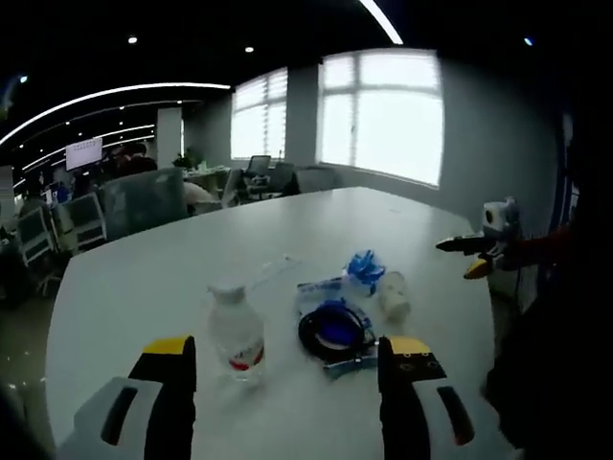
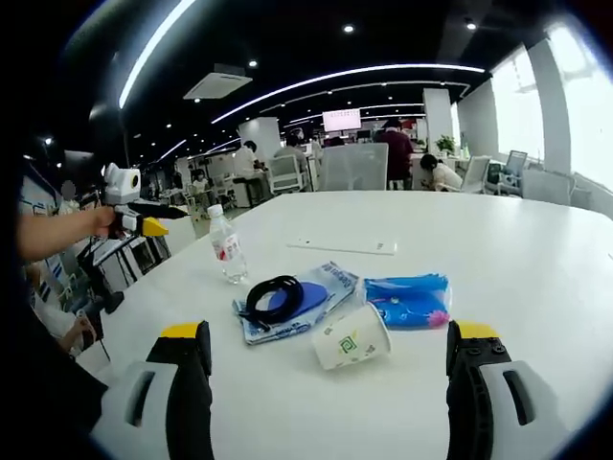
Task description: Arrange the tabletop items into an orderly group along one side of the table until the central work area is clear of visible clutter.
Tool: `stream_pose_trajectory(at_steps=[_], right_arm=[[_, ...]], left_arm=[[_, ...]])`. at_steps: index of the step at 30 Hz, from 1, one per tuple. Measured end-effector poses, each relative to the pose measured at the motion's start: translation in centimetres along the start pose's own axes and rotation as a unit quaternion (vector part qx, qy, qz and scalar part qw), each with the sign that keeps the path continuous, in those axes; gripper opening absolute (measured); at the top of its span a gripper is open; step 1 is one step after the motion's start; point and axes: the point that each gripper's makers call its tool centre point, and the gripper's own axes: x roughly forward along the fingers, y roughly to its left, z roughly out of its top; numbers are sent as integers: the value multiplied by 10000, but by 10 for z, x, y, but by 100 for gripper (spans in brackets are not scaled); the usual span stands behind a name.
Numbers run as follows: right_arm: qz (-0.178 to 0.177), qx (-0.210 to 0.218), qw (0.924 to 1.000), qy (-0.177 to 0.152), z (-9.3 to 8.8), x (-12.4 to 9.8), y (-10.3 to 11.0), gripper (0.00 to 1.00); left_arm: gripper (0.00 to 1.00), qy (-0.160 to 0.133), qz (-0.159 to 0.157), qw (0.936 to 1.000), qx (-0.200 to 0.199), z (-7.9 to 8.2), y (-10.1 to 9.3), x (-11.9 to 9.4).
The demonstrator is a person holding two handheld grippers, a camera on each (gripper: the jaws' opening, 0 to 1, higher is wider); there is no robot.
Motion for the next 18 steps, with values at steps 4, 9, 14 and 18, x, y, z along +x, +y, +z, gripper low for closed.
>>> stream_pose_trajectory(at_steps=[4,9,14,18], right_arm=[[60,50,10000,-42,3,-1,-4,100],[151,31,9999,-23,2,-2,-10,99],[206,-17,9998,59,-3,-4,-19,99],[237,-147,9995,135,-7,-6,-24,99]], left_arm=[[81,1,42,10000,-34,-5,-20,-6],[85,-49,67,9999,-94,-8,-50,-9],[88,-174,35,9998,-49,-3,-82,-12],[90,-152,111,9998,-68,-4,-95,-13]])
